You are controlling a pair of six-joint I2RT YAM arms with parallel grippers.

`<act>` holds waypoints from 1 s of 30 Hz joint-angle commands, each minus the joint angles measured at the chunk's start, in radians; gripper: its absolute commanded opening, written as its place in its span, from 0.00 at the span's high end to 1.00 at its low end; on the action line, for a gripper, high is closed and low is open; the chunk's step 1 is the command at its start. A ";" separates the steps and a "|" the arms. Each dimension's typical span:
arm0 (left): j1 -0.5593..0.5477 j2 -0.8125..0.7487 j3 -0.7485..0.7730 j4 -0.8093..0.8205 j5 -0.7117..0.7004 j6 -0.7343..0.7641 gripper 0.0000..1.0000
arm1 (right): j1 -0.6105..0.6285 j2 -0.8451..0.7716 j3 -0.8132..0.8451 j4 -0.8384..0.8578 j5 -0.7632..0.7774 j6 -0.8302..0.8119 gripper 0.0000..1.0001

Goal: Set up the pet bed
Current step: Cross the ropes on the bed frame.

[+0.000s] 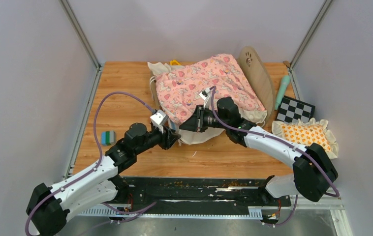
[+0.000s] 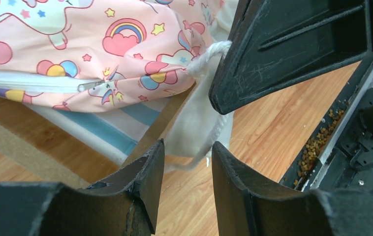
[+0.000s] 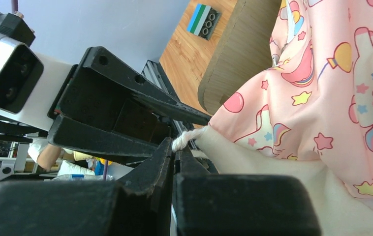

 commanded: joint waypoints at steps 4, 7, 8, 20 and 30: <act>-0.004 0.001 0.001 0.135 0.077 0.006 0.54 | -0.012 -0.026 0.010 0.065 -0.028 0.023 1.00; -0.004 0.009 0.000 0.153 0.107 -0.002 0.55 | -0.013 -0.021 0.009 0.071 -0.031 0.027 1.00; -0.004 0.012 -0.001 0.162 0.117 -0.008 0.55 | -0.013 -0.019 0.009 0.075 -0.031 0.030 1.00; -0.004 0.086 -0.006 0.159 0.145 -0.006 0.77 | -0.016 -0.011 0.013 0.090 -0.038 0.043 1.00; -0.004 0.045 -0.082 0.167 0.145 -0.023 0.66 | -0.018 -0.004 0.020 0.094 -0.040 0.048 1.00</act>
